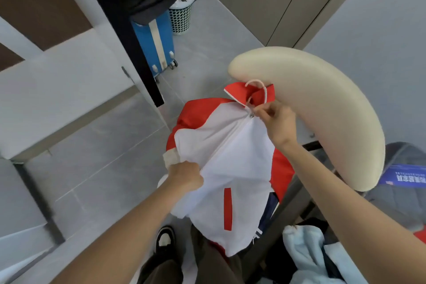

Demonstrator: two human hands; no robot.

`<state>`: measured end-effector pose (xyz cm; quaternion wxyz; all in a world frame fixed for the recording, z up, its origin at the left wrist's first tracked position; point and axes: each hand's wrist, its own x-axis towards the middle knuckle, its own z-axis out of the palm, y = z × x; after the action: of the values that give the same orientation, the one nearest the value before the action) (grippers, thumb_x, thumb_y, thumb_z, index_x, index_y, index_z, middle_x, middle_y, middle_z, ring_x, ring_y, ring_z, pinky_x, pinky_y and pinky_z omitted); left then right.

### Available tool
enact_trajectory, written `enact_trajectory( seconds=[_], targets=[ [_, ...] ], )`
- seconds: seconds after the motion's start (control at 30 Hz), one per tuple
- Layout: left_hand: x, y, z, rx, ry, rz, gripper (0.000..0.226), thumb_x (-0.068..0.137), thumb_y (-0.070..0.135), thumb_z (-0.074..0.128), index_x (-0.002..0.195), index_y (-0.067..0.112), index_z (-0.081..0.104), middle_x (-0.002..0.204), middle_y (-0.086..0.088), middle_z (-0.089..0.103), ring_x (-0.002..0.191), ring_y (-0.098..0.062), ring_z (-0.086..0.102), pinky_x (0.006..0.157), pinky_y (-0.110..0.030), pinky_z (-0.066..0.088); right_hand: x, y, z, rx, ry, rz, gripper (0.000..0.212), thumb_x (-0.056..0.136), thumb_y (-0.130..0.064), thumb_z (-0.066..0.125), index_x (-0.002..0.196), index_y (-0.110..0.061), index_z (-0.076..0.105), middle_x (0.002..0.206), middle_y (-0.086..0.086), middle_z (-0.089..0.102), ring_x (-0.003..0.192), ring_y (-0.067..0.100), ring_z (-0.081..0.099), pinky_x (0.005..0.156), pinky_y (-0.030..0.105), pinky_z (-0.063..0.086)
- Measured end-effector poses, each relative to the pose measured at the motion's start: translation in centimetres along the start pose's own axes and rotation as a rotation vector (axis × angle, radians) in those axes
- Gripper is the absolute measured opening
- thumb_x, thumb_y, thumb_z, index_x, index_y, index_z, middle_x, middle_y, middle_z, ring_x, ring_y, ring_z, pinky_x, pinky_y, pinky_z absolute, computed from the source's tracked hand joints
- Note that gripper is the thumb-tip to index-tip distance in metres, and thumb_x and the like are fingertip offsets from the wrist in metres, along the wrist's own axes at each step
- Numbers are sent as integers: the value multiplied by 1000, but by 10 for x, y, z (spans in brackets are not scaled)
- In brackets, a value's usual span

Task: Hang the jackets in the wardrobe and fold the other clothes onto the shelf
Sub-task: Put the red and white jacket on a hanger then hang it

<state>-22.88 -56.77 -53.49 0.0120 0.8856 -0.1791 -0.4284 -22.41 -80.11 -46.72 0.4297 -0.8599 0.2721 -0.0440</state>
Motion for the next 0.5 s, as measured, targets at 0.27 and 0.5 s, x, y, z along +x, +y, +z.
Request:
enact_trajectory(
  seconds=[0.27, 0.5],
  targets=[
    [33, 76, -38, -152, 462, 177, 43, 96, 52, 42, 119, 17, 49, 111, 0, 63, 102, -24, 60, 69, -31, 37, -3, 10, 0, 81, -235, -85, 8, 87, -7, 68, 84, 0, 71, 73, -2, 68, 63, -4, 58, 64, 8, 43],
    [38, 76, -26, -171, 325, 193, 34, 104, 38, 30, 116, 18, 55, 105, -5, 65, 101, -26, 61, 82, -34, 47, 32, 17, -15, 23, 11, -76, 13, 88, -6, 64, 80, -13, 71, 78, -4, 70, 65, -3, 59, 66, 6, 42]
  ],
)
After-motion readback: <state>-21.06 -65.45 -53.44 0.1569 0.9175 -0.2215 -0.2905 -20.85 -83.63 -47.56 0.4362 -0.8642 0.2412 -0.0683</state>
